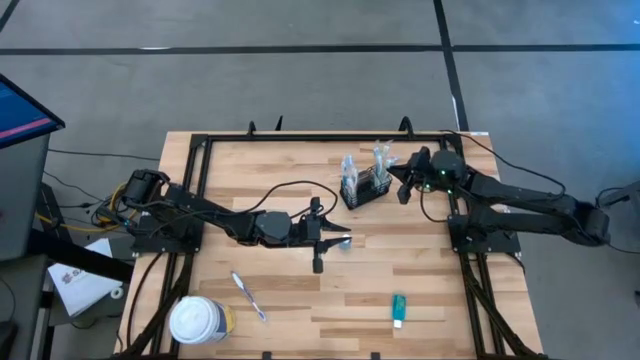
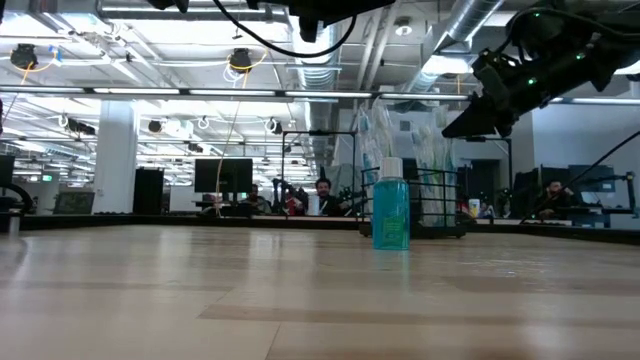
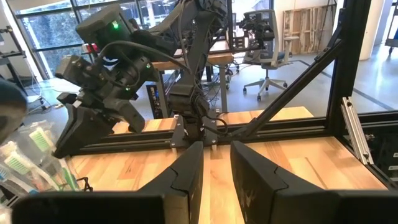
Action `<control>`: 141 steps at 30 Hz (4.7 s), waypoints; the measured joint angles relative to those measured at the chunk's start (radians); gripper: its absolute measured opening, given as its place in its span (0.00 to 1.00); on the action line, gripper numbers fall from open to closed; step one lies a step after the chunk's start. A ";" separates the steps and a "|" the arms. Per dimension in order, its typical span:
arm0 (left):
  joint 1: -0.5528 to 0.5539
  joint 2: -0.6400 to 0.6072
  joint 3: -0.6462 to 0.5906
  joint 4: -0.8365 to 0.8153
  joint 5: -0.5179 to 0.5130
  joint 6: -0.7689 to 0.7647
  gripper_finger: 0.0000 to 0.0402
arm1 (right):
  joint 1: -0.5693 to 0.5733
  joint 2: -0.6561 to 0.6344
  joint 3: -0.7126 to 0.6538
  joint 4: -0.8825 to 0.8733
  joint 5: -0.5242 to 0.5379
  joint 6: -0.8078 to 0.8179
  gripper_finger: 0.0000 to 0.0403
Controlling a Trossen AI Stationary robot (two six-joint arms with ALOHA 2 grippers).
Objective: Pick & Place toothbrushing station
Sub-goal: Put the green toothbrush into the mesh organizer, then put the mouthwash bottle into the mesh organizer
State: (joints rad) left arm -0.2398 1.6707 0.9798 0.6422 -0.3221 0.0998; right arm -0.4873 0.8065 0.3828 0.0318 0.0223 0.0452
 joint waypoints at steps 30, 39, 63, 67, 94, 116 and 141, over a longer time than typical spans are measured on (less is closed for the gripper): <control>0.000 0.000 0.000 -0.016 0.003 0.000 0.19 | 0.001 -0.071 0.001 -0.002 -0.027 -0.029 0.18; 0.000 0.000 0.000 -0.019 -0.001 0.000 0.19 | 0.001 -0.101 0.001 -0.051 -0.028 -0.028 0.36; 0.015 0.000 0.087 -0.414 0.041 -0.126 0.19 | 0.199 -0.185 0.065 -0.219 -0.026 0.035 0.40; 0.035 0.000 0.158 -0.569 0.060 -0.159 0.19 | 0.228 -0.184 0.065 -0.219 -0.026 0.036 0.38; 0.124 0.443 0.974 -1.466 0.207 -0.108 0.19 | 0.272 -0.184 0.065 -0.249 -0.022 0.053 0.30; 0.101 0.460 0.897 -1.472 0.214 -0.037 0.20 | 0.274 -0.184 0.065 -0.286 -0.023 0.053 0.31; 0.106 0.459 0.831 -1.397 0.149 -0.052 0.45 | 0.274 -0.184 0.065 -0.286 -0.023 0.053 0.31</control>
State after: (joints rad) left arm -0.1341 2.1300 1.8109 -0.7550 -0.1726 0.0474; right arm -0.2134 0.6224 0.4480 -0.2543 -0.0002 0.0979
